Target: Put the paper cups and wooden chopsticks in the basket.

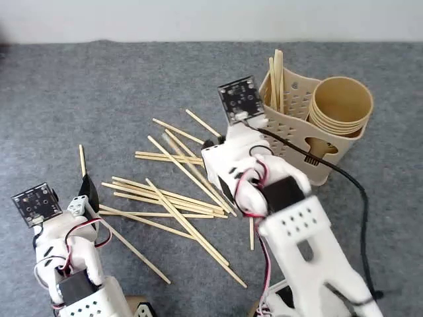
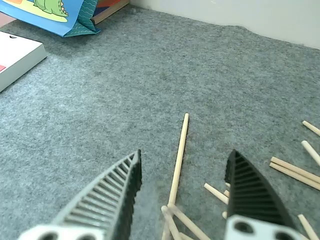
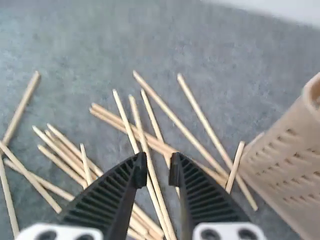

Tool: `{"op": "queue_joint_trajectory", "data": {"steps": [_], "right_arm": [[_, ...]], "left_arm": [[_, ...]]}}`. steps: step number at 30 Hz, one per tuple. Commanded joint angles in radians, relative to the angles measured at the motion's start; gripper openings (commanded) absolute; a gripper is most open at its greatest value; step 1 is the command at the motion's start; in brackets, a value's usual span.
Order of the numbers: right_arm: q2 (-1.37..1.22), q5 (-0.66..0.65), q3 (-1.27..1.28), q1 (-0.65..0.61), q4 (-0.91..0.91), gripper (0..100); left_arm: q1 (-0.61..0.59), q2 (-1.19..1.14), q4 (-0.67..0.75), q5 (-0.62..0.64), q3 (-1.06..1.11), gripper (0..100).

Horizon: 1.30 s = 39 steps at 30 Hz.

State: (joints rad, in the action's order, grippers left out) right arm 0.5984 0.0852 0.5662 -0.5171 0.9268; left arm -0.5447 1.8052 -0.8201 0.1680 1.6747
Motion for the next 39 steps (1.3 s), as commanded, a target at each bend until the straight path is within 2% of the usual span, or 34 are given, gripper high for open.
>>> {"op": "queue_joint_trajectory", "data": {"steps": [1,4,19,27,33,39], "right_arm": [[-0.13,-0.021,-0.074,-0.007,0.004,17.0],[-0.283,-0.023,-0.135,-0.018,0.005,20.7],[-0.94,-0.18,-0.552,-0.094,0.005,20.9],[-1.0,-0.183,-0.591,-0.163,0.007,20.8],[-1.027,-0.183,-0.589,-0.163,-0.001,20.7],[-1.106,-0.186,-0.632,-0.163,-0.008,7.2]], "left_arm": [[0.003,0.015,0.023,-0.009,-0.01,26],[0.003,0.015,0.023,-0.009,-0.01,26],[0.003,0.015,0.023,-0.009,-0.01,26],[0.005,0.015,0.023,-0.009,-0.01,26],[0.005,0.015,0.023,-0.009,-0.01,26],[0.005,0.015,0.023,-0.009,-0.01,26]]}}
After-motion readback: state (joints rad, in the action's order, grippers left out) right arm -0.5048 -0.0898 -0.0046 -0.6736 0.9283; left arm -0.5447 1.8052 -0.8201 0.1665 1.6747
